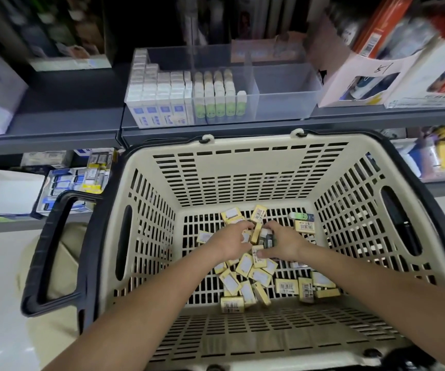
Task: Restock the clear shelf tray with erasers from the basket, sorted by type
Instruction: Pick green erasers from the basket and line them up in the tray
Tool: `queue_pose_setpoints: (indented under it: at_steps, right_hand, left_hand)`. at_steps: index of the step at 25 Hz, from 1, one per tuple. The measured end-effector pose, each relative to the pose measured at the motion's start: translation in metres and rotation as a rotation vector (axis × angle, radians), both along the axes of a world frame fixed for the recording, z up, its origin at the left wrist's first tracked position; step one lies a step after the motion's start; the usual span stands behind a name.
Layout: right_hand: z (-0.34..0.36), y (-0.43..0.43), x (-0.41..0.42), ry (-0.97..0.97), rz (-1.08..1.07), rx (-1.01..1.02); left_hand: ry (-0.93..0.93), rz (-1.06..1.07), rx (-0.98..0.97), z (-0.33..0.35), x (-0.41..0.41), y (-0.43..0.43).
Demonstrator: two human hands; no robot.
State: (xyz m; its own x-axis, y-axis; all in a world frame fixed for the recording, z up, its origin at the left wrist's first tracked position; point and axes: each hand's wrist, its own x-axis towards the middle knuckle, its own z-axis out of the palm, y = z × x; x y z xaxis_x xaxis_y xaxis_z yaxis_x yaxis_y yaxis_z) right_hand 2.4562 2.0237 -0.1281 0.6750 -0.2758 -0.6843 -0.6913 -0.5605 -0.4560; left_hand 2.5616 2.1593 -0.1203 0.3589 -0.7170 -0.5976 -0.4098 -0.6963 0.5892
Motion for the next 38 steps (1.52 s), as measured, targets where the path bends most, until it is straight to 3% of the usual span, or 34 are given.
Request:
queue_pose_setpoints:
  at_steps: [6, 12, 16, 19, 21, 25, 33, 38]
  right_hand:
    - [0.0, 0.005, 0.005, -0.164, -0.018, 0.037]
    - [-0.002, 0.006, 0.007, -0.146, -0.024, -0.025]
    - [-0.004, 0.008, 0.007, -0.168, -0.038, 0.024]
    - [-0.002, 0.01, 0.01, -0.15, -0.016, 0.041]
    - [0.006, 0.012, 0.017, -0.207, -0.129, 0.159]
    - [0.025, 0.016, 0.03, -0.314, -0.201, 0.301]
    - [0.039, 0.01, 0.037, -0.363, -0.304, 0.342]
    - [0.06, -0.006, 0.04, -0.431, -0.182, 0.255]
  left_hand:
    - [-0.16, -0.003, -0.049, -0.012, -0.011, 0.005]
    - [0.04, 0.391, -0.139, -0.004, 0.002, -0.003]
    - [0.436, 0.7, -0.183, 0.002, 0.009, -0.003]
    - [0.507, 0.7, -0.126, 0.0, 0.008, -0.002]
    - [0.573, 0.705, -0.102, 0.002, 0.007, -0.002]
    - [0.823, 0.647, -0.2, 0.003, 0.009, -0.001]
    - [1.04, 0.782, -0.249, 0.009, 0.02, 0.005]
    - [0.944, 0.758, -0.336, 0.034, 0.028, -0.003]
